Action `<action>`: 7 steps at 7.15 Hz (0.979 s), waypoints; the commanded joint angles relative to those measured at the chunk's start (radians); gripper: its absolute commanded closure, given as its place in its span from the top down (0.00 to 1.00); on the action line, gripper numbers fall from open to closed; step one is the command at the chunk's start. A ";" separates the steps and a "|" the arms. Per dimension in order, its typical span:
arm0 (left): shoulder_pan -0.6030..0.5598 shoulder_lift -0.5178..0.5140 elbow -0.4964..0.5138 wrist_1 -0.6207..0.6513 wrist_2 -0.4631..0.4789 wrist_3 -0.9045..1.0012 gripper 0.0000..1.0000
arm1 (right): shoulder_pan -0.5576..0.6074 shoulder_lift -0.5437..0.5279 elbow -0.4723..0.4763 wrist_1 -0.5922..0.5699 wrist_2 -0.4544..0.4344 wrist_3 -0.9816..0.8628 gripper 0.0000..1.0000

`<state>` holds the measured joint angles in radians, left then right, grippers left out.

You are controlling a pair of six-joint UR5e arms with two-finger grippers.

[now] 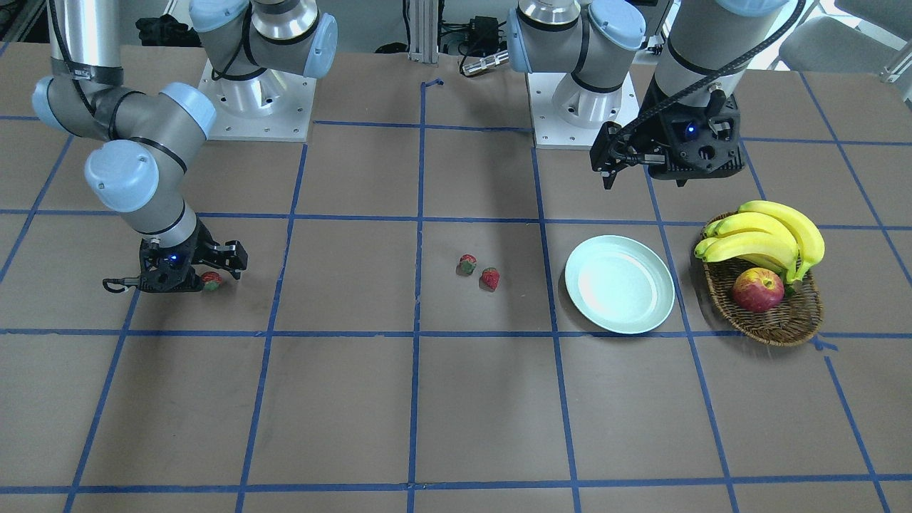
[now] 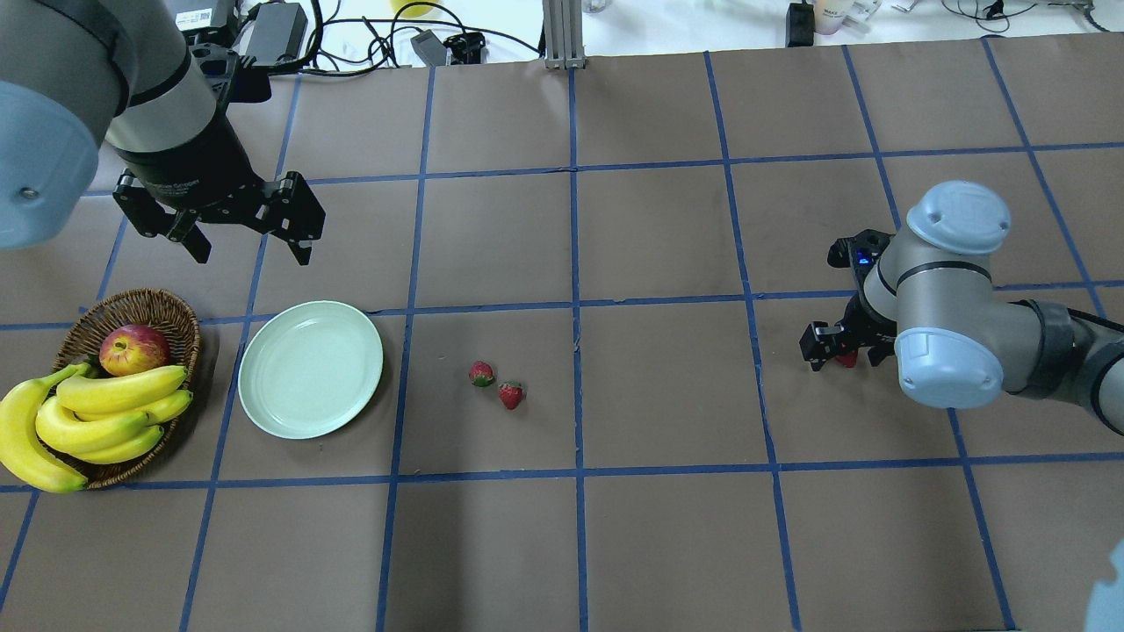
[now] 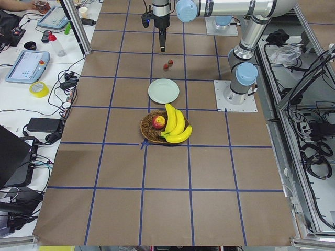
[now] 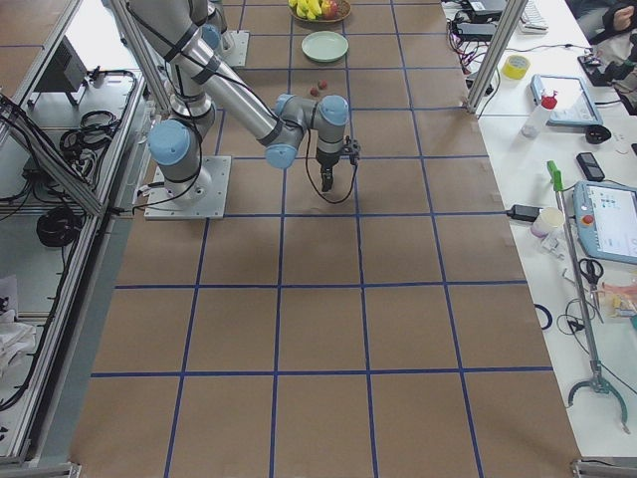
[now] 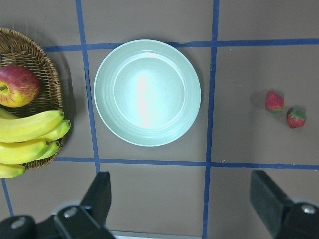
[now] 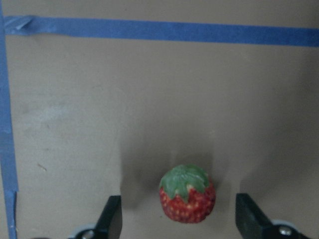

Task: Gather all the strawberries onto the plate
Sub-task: 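Carry it to the other strawberries and release with the right gripper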

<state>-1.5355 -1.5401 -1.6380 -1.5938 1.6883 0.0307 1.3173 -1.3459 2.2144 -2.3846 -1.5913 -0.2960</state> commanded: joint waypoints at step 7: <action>0.000 0.002 -0.008 0.002 0.011 0.000 1.00 | 0.294 -0.015 -0.140 0.005 0.044 0.287 0.06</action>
<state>-1.5360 -1.5393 -1.6444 -1.5924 1.6989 0.0307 1.4712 -1.3638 2.1401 -2.3916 -1.5591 -0.1732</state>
